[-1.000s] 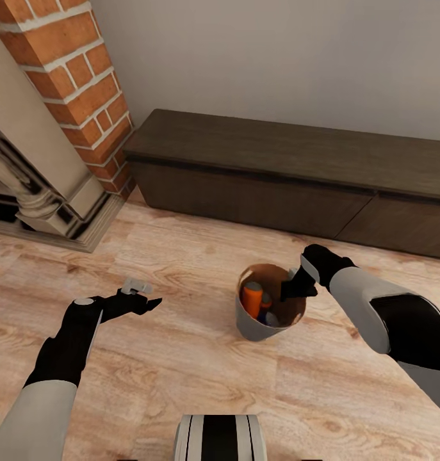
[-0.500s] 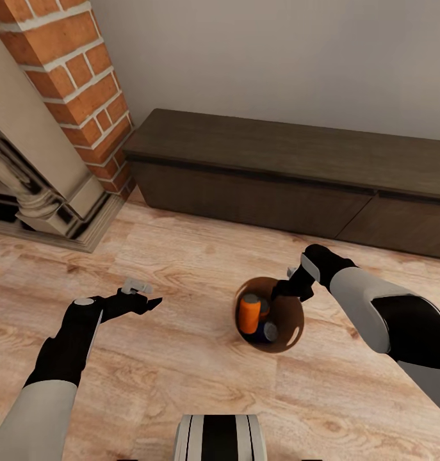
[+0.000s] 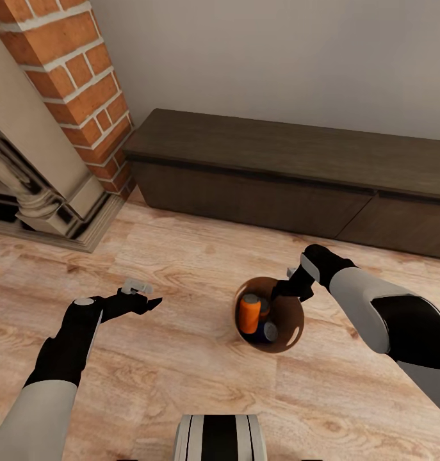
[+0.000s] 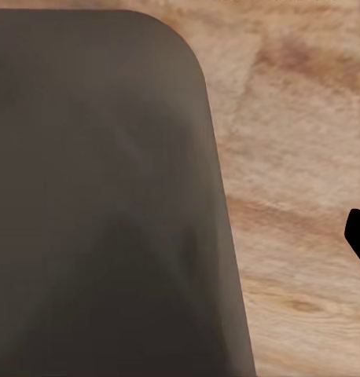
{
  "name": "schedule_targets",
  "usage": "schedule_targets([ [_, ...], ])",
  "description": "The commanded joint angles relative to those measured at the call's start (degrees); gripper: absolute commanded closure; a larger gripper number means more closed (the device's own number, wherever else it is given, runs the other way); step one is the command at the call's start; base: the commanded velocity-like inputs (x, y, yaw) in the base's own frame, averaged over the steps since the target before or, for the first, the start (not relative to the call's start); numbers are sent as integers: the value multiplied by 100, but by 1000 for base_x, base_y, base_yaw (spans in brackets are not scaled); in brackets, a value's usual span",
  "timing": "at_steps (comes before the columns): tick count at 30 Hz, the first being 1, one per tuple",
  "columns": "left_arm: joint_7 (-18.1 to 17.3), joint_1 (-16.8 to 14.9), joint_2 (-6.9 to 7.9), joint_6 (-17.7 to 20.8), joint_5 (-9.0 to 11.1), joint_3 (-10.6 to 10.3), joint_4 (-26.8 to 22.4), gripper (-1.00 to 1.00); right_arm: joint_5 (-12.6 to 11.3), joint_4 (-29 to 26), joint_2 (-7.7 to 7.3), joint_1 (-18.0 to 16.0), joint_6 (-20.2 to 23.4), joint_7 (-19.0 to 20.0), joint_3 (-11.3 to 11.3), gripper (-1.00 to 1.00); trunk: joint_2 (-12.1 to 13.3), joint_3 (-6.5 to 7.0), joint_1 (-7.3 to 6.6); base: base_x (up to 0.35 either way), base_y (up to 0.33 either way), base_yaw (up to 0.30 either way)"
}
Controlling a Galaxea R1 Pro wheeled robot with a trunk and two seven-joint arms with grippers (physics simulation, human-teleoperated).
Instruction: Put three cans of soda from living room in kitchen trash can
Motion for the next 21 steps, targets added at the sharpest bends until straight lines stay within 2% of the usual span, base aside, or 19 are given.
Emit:
schedule_targets([
  [1,0,0,0,0,0,0,0,-100,0,0,0,-1,0,0,-1,-100,0,0,0,0,0,0],
  [7,1,0,0,6,-7,0,1,-100,1,0,-6,0,0,0,1,-100,0,0,0,0,0,0],
  [17,1,-1,0,24,-22,-8,9,-100,7,5,9,3,0,-5,4,-100,13,222,-26,0,0,0],
  [21,3,-6,0,29,-33,-9,10,-100,12,8,11,3,0,-8,8,-100,174,293,-114,0,0,0],
])
